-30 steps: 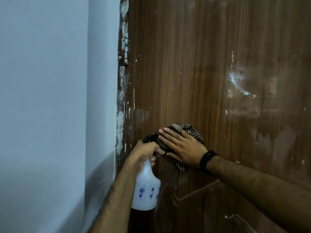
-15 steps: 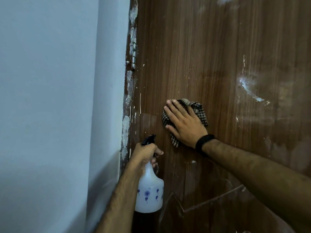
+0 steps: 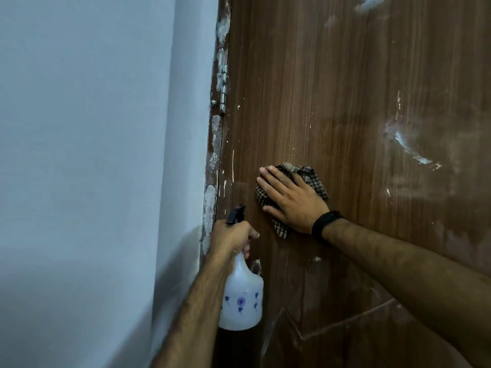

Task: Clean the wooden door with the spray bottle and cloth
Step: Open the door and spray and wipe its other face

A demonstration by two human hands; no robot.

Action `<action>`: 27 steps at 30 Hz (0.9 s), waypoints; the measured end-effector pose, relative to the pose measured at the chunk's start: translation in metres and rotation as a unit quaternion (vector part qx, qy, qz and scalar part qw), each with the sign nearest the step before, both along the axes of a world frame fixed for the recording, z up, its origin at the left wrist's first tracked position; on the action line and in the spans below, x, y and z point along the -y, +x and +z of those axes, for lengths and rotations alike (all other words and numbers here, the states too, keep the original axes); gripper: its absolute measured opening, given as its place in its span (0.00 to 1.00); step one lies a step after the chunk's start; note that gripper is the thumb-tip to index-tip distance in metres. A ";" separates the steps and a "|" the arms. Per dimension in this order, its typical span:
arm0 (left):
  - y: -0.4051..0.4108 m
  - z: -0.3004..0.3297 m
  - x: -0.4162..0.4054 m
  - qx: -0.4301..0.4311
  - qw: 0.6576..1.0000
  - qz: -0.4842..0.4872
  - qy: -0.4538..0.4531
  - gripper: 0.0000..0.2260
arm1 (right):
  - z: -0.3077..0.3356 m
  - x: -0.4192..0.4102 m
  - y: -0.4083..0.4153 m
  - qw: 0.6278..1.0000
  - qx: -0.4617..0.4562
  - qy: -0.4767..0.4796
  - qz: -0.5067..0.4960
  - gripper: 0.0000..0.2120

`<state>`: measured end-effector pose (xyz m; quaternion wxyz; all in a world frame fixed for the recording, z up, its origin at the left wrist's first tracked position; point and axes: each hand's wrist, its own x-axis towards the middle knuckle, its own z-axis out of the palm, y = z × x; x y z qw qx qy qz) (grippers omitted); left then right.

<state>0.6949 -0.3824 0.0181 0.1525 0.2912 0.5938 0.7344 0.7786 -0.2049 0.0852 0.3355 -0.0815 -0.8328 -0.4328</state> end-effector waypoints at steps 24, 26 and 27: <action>-0.038 -0.009 -0.003 0.051 0.998 0.019 0.029 0.06 | 0.059 0.036 -0.083 0.998 -0.036 -0.040 0.029 0.32; -0.041 -0.012 -0.004 0.057 0.998 0.020 0.028 0.07 | 0.075 0.040 -0.086 0.999 -0.032 -0.038 0.011 0.33; -0.043 -0.013 -0.004 0.057 0.998 0.022 0.030 0.08 | 0.075 0.040 -0.086 0.999 -0.030 -0.039 0.004 0.32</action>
